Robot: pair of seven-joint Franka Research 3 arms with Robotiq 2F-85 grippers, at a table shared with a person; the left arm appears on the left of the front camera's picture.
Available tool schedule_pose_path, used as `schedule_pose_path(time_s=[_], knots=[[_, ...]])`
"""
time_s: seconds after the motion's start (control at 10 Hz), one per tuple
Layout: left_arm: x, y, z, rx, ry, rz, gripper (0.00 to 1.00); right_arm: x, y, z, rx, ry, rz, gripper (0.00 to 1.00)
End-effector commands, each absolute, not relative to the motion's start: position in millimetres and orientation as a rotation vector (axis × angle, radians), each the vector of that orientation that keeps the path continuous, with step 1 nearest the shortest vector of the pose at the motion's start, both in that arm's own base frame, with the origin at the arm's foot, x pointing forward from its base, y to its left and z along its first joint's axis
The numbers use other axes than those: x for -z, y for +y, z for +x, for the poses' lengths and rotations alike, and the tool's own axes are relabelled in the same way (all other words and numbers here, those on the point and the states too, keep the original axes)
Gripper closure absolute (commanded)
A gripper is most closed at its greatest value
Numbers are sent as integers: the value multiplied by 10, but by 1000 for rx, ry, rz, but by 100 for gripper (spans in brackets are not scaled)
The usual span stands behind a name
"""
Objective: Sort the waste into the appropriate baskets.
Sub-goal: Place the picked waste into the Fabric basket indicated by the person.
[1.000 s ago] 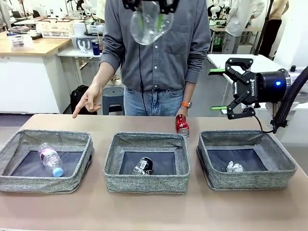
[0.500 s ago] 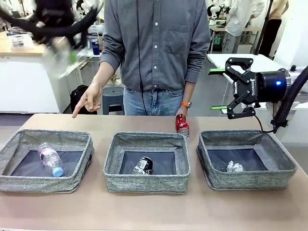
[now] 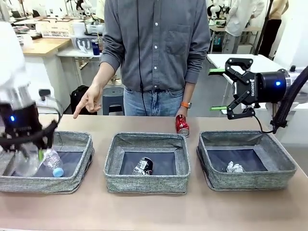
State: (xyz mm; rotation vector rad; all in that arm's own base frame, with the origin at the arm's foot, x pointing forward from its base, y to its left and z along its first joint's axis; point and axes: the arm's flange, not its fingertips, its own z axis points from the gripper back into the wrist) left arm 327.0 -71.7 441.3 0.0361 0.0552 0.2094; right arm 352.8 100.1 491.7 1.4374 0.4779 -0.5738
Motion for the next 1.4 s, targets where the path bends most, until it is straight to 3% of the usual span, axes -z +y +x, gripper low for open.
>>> schedule_pose_path(time_s=[0.0, 0.4, 0.7, 1.2, 1.3], knots=[[-4743, -827, 3320, -133, 37, 26, 64, -4960, 1022, 3534, 576, 488, 1456, 0], [-4625, -800, 3312, -169, 33, 36, 64, -4960, 1022, 3534, 576, 488, 1456, 0], [-4445, -768, 3690, -75, -57, 0, 64, -4960, 1022, 3534, 576, 488, 1456, 0], [-4354, -717, 3776, -70, -98, -10, 64, -4960, 1022, 3534, 576, 488, 1456, 0], [-4349, -715, 3788, -65, -97, -28, 7, -4960, 1022, 3534, 576, 488, 1456, 0]])
